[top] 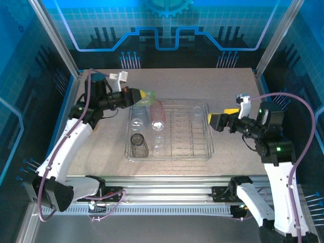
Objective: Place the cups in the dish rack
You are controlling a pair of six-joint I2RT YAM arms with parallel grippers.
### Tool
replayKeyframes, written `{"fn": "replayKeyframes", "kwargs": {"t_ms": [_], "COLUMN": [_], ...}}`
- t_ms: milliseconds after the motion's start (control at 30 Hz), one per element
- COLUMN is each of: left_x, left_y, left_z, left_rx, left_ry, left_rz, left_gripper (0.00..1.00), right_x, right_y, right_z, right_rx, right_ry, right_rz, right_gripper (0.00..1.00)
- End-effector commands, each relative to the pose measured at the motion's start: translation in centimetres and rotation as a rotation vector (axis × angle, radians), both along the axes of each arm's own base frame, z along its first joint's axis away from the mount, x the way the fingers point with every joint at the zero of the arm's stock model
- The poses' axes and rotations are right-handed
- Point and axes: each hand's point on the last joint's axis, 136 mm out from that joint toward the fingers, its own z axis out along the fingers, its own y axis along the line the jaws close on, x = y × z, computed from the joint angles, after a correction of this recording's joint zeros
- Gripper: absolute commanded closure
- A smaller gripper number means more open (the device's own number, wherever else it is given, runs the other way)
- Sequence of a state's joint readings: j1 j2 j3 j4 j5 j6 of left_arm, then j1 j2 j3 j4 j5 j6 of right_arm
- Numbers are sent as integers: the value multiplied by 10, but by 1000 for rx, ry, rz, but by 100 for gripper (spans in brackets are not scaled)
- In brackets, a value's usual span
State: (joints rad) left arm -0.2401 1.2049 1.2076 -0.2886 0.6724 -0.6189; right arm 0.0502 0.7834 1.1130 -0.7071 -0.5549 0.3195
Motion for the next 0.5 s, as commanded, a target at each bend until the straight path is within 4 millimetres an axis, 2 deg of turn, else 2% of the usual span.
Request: {"fn": "replayKeyframes", "kwargs": {"t_ms": [0,233,467], "left_x": [-36,-67,-79], "left_y": [-31,-67,-86], "left_z": [53,68,78], "left_rx": [-164,-298,-371], "left_ry": [-158,-222,-235], "left_rz": [-186,-352,-431], "left_gripper": [100,100,100], "right_x": [-8,-7,-5], "right_y": [36,84,110], "right_z": [36,45,56], "right_rx": [219,258,310], "right_ry": [33,44,21], "right_rz": [192,322,400], "right_gripper": [6,2,0]}}
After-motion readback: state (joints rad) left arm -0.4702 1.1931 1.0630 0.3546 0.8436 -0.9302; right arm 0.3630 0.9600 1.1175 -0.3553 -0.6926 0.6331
